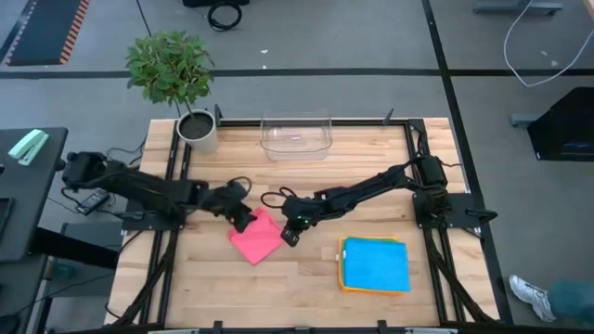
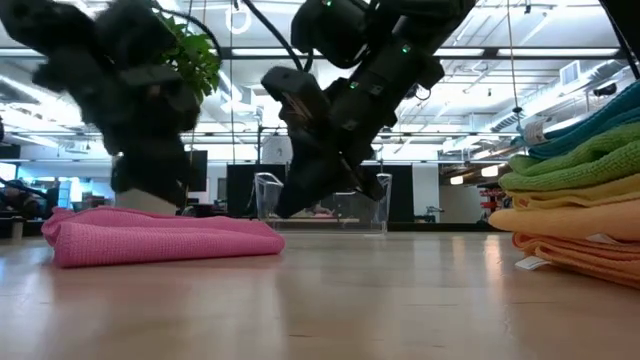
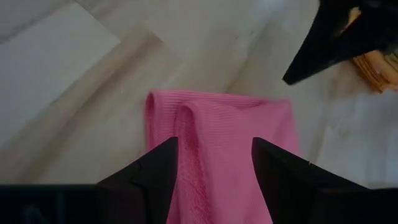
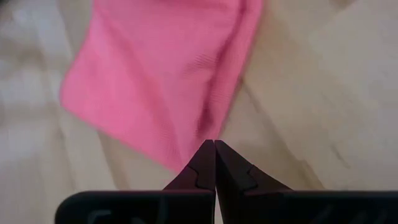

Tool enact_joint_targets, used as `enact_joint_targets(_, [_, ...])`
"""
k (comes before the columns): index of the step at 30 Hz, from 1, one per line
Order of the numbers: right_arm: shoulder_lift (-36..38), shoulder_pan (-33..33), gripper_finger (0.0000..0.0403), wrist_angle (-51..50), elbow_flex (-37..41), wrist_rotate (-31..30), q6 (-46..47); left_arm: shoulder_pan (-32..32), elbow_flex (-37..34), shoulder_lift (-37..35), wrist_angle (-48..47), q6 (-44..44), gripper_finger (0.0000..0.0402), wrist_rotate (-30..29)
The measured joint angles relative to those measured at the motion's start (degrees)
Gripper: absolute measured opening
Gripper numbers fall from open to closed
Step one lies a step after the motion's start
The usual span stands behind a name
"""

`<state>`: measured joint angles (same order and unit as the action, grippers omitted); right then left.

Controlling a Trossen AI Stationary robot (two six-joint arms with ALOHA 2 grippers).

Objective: Fold microfiber towels
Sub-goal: Fold the pink towel on the table

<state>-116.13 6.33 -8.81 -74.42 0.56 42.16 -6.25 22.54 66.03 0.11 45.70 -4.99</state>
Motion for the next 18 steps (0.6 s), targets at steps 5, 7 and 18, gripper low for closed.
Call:
enact_joint_targets(5, [0.1, 0.3, 0.0005, -2.6, 0.0, -0.3, 1.3, 4.9, -0.1, 7.2, 3.2, -1.5, 0.0212, 9.5])
enact_joint_targets(7, [0.1, 0.6, 0.0005, -2.8, 0.0, -0.1, 1.4, 5.4, 0.0, 9.9, 5.7, -1.6, 0.0208, 9.8])
enact_joint_targets(18, [0.1, 1.0, 0.0005, -3.3, 0.0, -0.3, 1.2, 7.5, 0.0, 14.3, 14.5, 0.0, 0.0192, 9.8])
